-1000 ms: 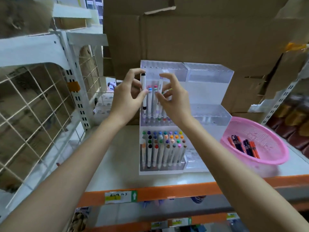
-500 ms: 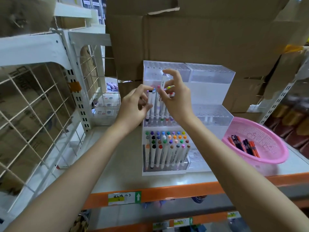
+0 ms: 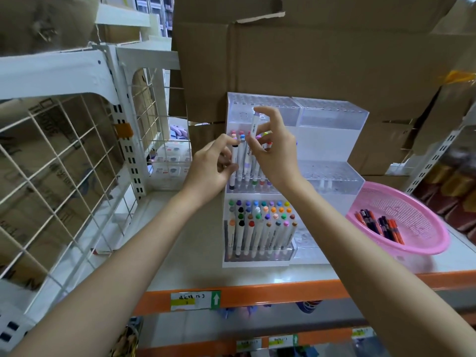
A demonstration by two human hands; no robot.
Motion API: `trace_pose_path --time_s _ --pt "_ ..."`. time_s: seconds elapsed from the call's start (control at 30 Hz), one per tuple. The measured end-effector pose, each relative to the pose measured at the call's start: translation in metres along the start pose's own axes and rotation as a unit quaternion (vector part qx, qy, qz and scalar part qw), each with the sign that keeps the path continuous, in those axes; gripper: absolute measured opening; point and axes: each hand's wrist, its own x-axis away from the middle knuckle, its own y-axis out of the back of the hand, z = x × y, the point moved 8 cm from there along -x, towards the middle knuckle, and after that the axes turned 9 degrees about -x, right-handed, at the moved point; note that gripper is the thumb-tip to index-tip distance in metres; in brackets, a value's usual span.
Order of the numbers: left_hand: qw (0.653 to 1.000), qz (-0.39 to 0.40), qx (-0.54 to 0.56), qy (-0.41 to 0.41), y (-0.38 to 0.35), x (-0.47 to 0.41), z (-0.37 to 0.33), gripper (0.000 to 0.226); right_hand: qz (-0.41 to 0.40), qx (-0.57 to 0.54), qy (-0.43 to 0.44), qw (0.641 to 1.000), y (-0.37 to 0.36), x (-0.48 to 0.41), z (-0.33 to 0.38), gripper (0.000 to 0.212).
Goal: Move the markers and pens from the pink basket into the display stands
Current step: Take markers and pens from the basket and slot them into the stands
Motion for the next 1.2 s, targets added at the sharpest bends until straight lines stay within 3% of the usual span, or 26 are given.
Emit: trace_pose_path --time_s 0.37,0.73,1.2 --pt "0.999 0.021 -0.028 -0.013 0.004 -0.004 -0.005 0.031 0.013 0.016 0.007 1.000 -0.008 0.002 0.004 0.045" --pt "0.998 0.025 -0.054 -0.019 0.009 -0.005 -0.002 0.040 0.034 0.032 0.016 0.999 -0.012 0.008 0.005 0.034" --pt "0.978 0.026 -0.185 -0.090 0.013 0.000 -0.008 0.047 0.056 0.069 0.027 0.996 -0.008 0.006 0.011 0.035"
